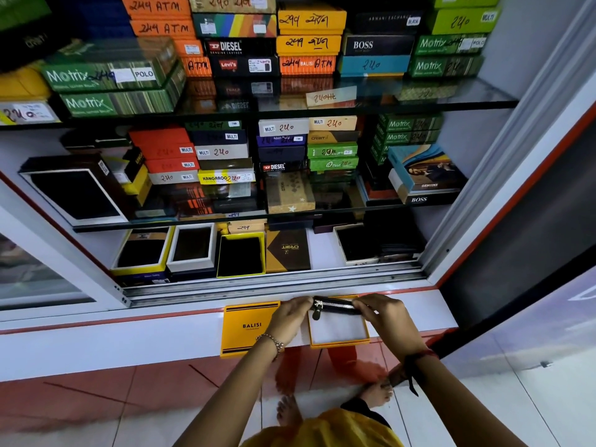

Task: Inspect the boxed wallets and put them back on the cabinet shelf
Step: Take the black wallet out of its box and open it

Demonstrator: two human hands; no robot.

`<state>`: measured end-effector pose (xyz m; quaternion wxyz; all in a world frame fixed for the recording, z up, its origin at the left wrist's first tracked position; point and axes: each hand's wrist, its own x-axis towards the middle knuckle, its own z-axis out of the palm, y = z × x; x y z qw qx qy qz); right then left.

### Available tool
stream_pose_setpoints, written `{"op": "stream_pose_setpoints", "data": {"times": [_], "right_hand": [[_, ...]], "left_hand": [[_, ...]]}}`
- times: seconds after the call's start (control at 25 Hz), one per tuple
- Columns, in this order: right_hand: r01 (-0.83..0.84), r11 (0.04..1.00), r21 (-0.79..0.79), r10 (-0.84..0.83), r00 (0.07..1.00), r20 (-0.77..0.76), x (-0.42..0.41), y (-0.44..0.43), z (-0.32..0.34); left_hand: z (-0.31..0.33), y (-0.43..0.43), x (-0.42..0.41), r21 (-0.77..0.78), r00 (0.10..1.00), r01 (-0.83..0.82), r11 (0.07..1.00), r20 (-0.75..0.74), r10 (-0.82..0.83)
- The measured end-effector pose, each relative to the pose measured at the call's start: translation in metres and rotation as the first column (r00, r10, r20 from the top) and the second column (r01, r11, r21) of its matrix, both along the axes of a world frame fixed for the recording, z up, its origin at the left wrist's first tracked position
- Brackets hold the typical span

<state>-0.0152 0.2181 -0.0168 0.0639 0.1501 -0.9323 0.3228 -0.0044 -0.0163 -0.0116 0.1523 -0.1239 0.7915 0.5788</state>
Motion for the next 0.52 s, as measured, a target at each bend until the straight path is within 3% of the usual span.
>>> {"op": "stream_pose_setpoints", "data": {"times": [0.36,0.44,0.52], "right_hand": [[-0.085,0.996,0.010,0.085,0.974,-0.208,0.002,0.006,0.042],[0.039,0.984,-0.173,-0.068,0.984,-0.164,0.004,-0.001,0.049],[0.283,0.854,-0.437,-0.274,0.958,0.083,0.008,-0.013,0.057]], "left_hand": [[0.015,-0.020,-0.004,0.237,0.999,0.032,0.971,0.002,-0.034],[0.014,-0.019,-0.005,0.233,0.999,0.005,0.972,-0.035,0.003],[0.016,-0.017,-0.005,0.245,0.993,-0.076,0.966,-0.071,0.097]]}}
